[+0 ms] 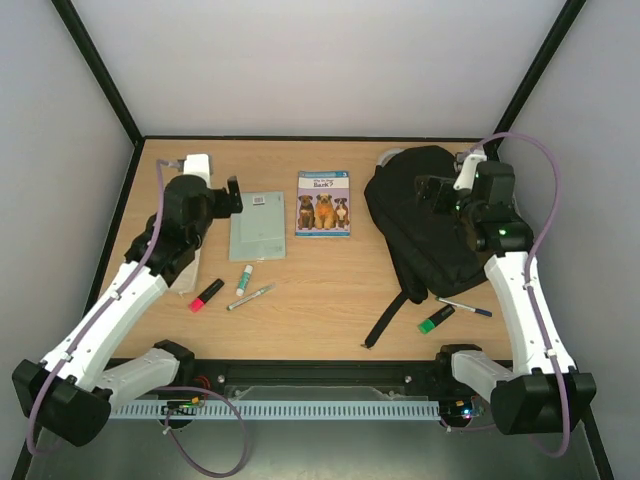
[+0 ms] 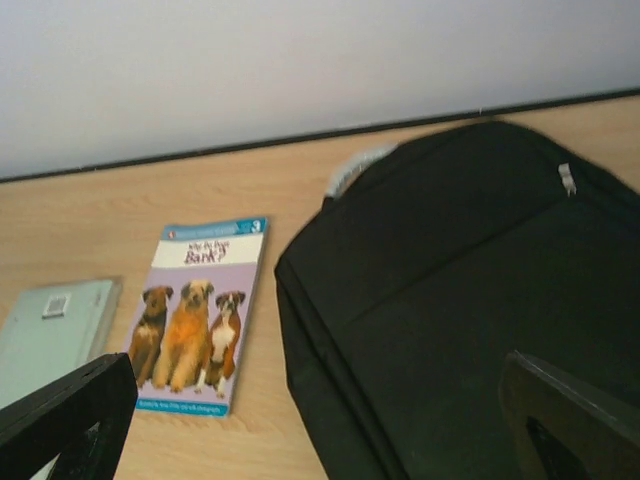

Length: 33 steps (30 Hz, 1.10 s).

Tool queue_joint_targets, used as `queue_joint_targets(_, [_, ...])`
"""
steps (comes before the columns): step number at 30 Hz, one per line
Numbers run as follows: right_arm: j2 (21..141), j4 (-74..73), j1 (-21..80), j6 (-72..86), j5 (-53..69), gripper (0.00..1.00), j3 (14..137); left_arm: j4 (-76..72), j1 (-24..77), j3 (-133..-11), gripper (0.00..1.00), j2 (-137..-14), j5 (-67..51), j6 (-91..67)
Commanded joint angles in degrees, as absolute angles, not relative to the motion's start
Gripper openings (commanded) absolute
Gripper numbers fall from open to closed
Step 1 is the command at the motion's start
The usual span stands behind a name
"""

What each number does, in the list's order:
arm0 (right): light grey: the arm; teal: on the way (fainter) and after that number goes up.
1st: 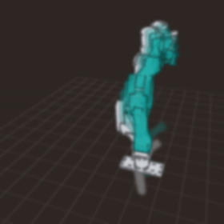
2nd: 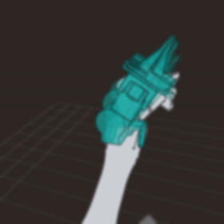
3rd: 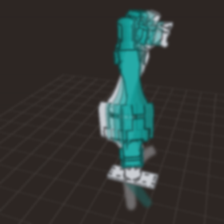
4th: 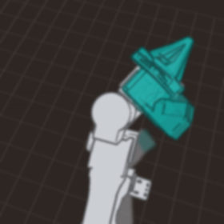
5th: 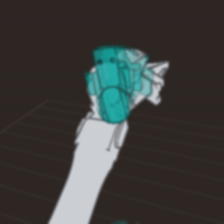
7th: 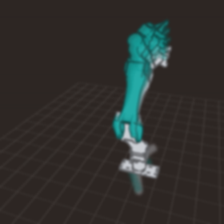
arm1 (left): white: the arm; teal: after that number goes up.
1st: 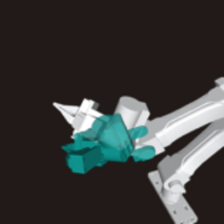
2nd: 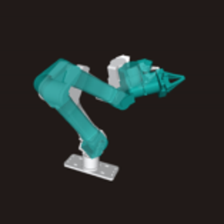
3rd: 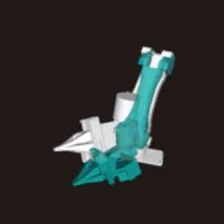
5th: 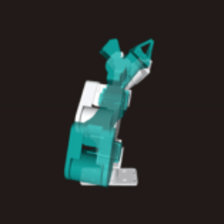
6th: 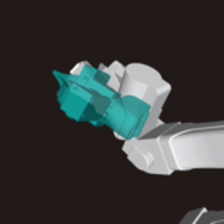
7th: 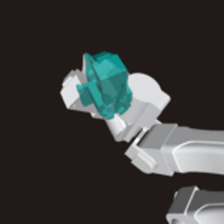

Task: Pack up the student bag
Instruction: Adjust the student bag at the center of the board.

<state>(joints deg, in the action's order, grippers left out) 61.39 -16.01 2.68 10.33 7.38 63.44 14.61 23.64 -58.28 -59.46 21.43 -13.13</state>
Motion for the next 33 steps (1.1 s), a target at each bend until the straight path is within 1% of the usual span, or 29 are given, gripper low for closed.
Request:
queue_joint_targets(1, [59.75, -16.75, 1.55, 8.83, 10.33, 0.99, 59.1, 12.57, 22.73, -52.73, 0.99, -57.26, 16.09, -15.33])
queue_joint_targets(5, [59.42, -18.31, 0.71, 4.52, 11.47, 0.99, 56.22, 11.34, 22.26, -46.97, 0.99, -55.97, 13.18, -15.92])
queue_joint_targets(11, [60.06, -22.12, -0.26, -4.31, 14.47, 0.99, 54.64, 10.81, 21.65, -41.71, 0.99, -55.49, 10.19, -17.14])
queue_joint_targets(16, [63.29, -25.02, -0.14, -9.63, 17.38, 0.91, 55.95, 11.04, 21.54, -40.01, 0.99, -55.83, 8.63, -18.26])
queue_joint_targets(20, [69.0, -27.58, 2.69, -12.36, 17.06, 0.83, 59.86, 11.4, 22.19, -39.62, 0.99, -55.99, 8.41, -18.27])
queue_joint_targets(25, [78.74, -28.31, 8.77, -13.6, 12.9, 0.78, 65.91, 11.85, 22.92, -39.55, 0.99, -55.62, 9.44, -18.2])
queue_joint_targets(29, [87.97, -28.81, 13.96, -14.19, 6.92, 0.74, 71.63, 11.93, 23.34, -39.49, 0.99, -55.4, 9.67, -18.16])
queue_joint_targets(33, [95.78, -29.32, 17.16, -13.75, -0.84, 0.73, 77.44, 12.06, 23.77, -39.44, 0.99, -55.38, 9.96, -18.17])
